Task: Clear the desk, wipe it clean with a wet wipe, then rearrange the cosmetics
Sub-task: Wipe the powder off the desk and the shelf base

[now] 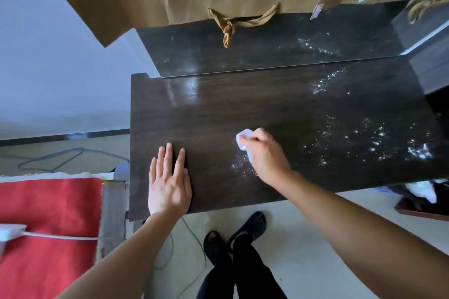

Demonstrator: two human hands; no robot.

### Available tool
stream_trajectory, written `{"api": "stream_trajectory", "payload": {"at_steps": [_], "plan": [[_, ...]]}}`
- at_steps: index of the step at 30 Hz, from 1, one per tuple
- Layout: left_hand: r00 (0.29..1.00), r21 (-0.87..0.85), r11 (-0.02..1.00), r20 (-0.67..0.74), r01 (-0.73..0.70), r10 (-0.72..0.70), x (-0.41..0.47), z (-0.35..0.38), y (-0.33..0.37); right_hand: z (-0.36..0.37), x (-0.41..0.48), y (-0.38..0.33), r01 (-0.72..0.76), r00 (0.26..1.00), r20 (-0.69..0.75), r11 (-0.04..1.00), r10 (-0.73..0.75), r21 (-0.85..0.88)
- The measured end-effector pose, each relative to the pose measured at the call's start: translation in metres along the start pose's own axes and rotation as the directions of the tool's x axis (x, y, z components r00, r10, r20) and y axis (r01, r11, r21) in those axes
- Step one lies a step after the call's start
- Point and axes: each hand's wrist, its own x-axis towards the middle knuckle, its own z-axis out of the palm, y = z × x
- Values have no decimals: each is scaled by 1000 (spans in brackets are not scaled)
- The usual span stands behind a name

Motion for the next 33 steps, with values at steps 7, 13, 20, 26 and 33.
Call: {"api": "stream_trajectory", "payload": {"at_steps": [7,13,20,26,33], "plan": [[999,-14,999,-41,-31,30,0,0,-1,-47,48,64,-297,944,-238,906,230,-302],[999,-12,999,-32,-35,35,-1,2,-4,23,-4,-14,139,990,-24,987,-141,-79],[998,-3,999,-40,-47,47,2,1,-5,-11,36,43,-2,977,-210,983,-38,-186],[997,-33,998,-59,-45,43,0,3,-6,33,-49,-25,362,931,69,931,-359,-38],[997,-29,998,-68,-47,45,1,3,-6,-13,20,46,-9,977,-213,985,-28,-173]]}}
